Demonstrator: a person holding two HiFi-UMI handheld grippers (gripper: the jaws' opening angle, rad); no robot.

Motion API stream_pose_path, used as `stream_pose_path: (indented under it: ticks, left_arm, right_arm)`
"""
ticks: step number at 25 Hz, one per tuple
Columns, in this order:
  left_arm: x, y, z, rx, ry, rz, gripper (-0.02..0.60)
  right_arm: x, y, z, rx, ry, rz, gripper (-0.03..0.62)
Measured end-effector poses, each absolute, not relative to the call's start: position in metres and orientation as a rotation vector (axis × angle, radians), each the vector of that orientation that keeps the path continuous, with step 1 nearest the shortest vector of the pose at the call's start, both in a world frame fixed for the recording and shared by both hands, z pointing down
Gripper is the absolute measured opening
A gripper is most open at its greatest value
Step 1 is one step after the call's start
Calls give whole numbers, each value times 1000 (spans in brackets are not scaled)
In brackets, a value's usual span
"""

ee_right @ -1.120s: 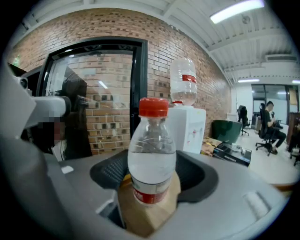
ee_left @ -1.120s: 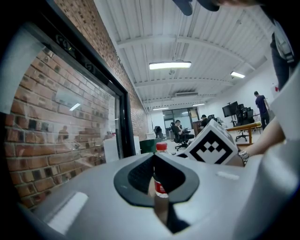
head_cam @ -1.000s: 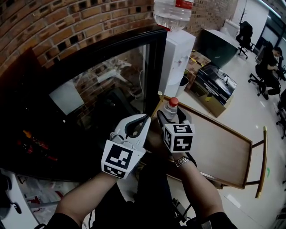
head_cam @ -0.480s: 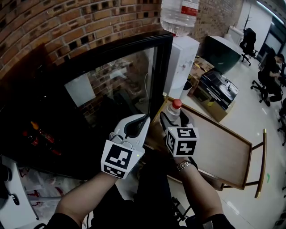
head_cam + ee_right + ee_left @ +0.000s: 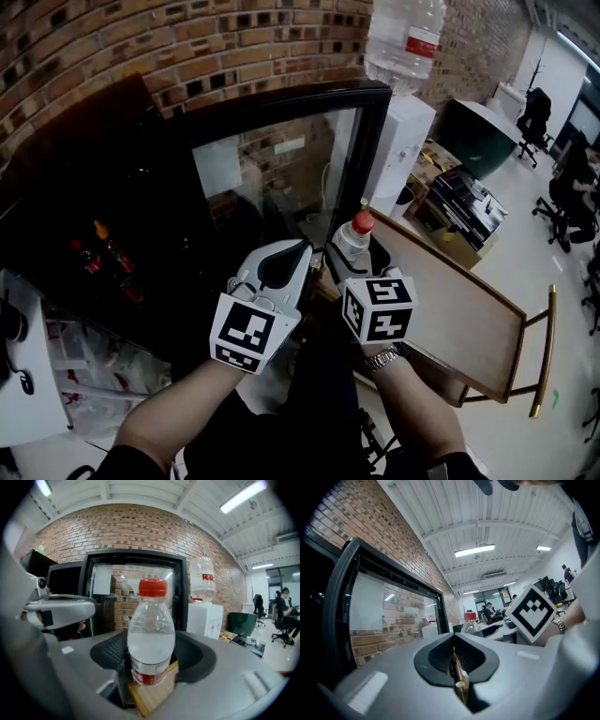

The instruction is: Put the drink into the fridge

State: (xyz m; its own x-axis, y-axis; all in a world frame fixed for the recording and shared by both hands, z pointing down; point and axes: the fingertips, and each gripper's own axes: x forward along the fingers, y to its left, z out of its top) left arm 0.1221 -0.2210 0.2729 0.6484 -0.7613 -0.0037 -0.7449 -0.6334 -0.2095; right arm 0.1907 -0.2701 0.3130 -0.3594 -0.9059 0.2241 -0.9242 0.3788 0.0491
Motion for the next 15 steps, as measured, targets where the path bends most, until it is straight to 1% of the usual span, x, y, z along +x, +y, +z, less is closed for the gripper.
stream_pose_path:
  ticks: [9, 15]
  left_arm:
    - [66, -191, 265, -2569, 1385, -115, 5]
    - [11, -170, 264, -2490, 1512, -116, 5]
  right_arm:
    - [108, -228, 299, 1411, -2591, 63, 299]
    - [46, -203, 298, 1260, -2672, 33, 299]
